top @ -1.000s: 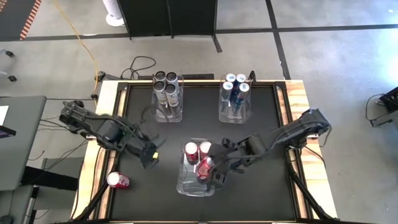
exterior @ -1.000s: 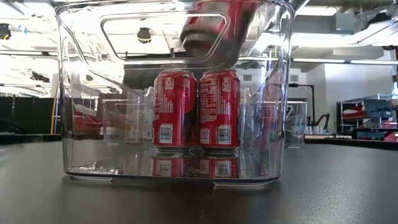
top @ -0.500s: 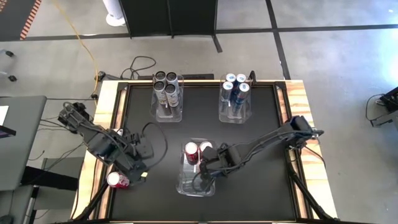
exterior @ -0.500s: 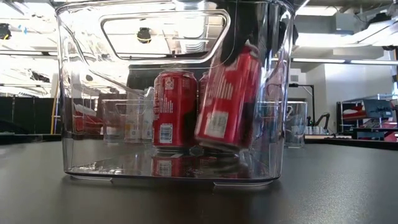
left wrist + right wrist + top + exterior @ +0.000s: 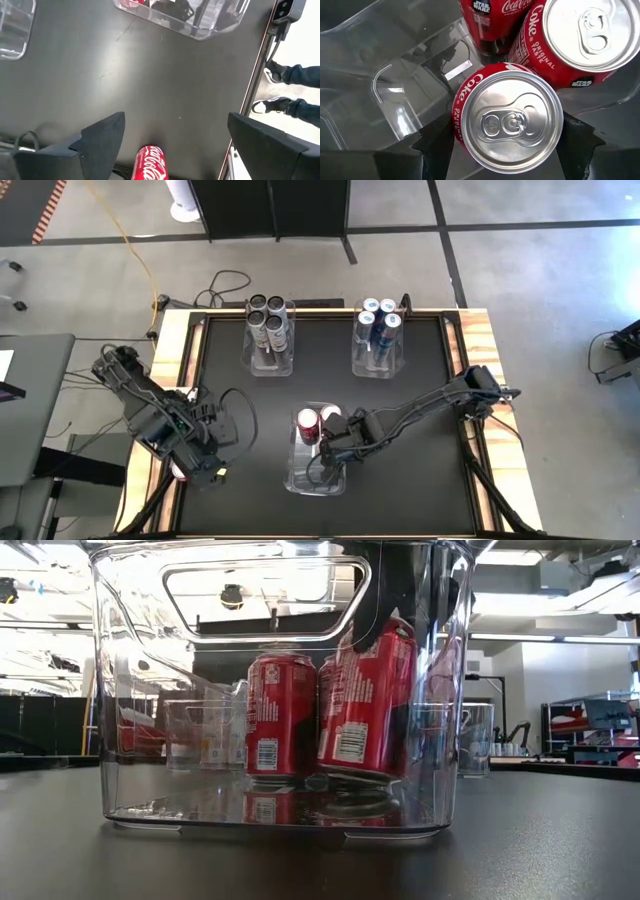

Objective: Sort soda cans
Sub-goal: Put the top red soda can into the bottom transparent bin

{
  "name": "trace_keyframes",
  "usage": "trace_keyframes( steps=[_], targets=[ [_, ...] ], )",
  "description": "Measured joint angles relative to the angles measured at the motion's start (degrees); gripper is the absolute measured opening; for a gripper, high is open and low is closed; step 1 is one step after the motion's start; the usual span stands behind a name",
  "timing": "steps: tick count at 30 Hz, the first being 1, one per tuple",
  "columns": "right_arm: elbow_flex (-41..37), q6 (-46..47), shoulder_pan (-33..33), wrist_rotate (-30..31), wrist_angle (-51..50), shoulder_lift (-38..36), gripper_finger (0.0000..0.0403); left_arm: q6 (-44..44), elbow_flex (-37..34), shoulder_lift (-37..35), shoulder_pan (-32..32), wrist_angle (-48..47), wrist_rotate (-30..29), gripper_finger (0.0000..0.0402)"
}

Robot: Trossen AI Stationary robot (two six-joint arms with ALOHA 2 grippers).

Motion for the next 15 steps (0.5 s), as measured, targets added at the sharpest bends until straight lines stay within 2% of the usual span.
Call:
trace_keyframes(
  steps=[5,15],
  targets=[
    [0.00,2.51,-0.54,-0.98,-0.12,0.01,0.0293,-2.26,0.00,0.00,0.42,-0.37,0.36,0.0356],
    [0.00,2.97,-0.94,-0.79,-0.13,0.00,0.0352,-3.44,0.00,0.00,0.07,-0.37,0.57,0.0353]
  ],
)
